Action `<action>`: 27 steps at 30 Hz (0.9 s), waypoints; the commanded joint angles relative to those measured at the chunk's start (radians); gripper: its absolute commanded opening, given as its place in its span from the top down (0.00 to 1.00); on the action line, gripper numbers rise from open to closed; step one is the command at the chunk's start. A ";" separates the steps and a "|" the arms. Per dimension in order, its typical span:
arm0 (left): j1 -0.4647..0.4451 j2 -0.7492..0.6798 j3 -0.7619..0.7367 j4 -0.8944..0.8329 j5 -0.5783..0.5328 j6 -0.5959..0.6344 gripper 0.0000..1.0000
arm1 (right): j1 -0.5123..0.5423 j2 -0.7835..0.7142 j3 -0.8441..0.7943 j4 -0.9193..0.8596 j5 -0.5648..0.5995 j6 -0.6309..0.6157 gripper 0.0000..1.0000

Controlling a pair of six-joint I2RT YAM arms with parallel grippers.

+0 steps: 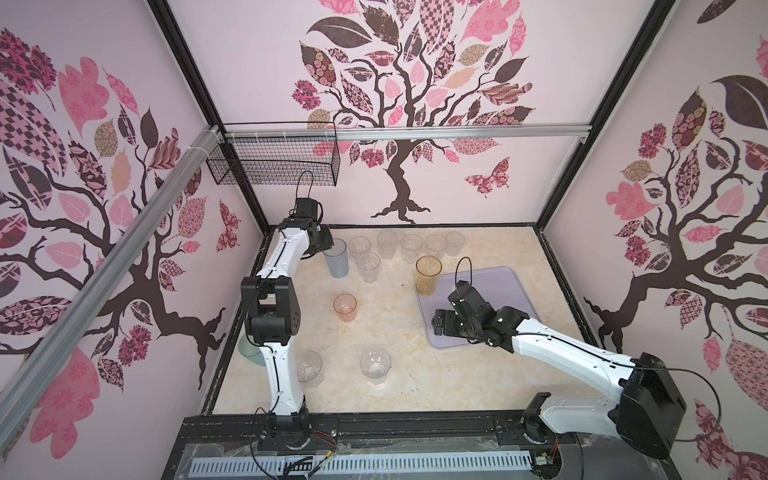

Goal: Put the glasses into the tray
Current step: 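Move the left gripper to the blue glass and grasp its rim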

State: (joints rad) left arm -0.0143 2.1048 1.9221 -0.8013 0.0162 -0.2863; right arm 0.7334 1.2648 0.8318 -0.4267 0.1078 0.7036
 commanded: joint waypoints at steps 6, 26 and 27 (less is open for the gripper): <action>-0.004 0.001 0.026 -0.032 -0.086 0.024 1.00 | 0.001 -0.036 -0.042 0.004 -0.051 0.036 0.10; -0.075 -0.640 -0.363 -0.113 -0.180 -0.033 1.00 | -0.147 -0.105 0.002 -0.050 -0.058 -0.021 0.08; -0.113 -0.673 -0.371 -0.114 -0.186 -0.040 1.00 | -0.159 -0.106 -0.004 -0.049 -0.062 -0.016 0.08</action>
State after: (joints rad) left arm -0.0654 1.4933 1.5959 -0.9089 -0.1421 -0.2996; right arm 0.5976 1.1790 0.8108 -0.4442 0.0395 0.7025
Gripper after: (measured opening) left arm 0.058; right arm 0.919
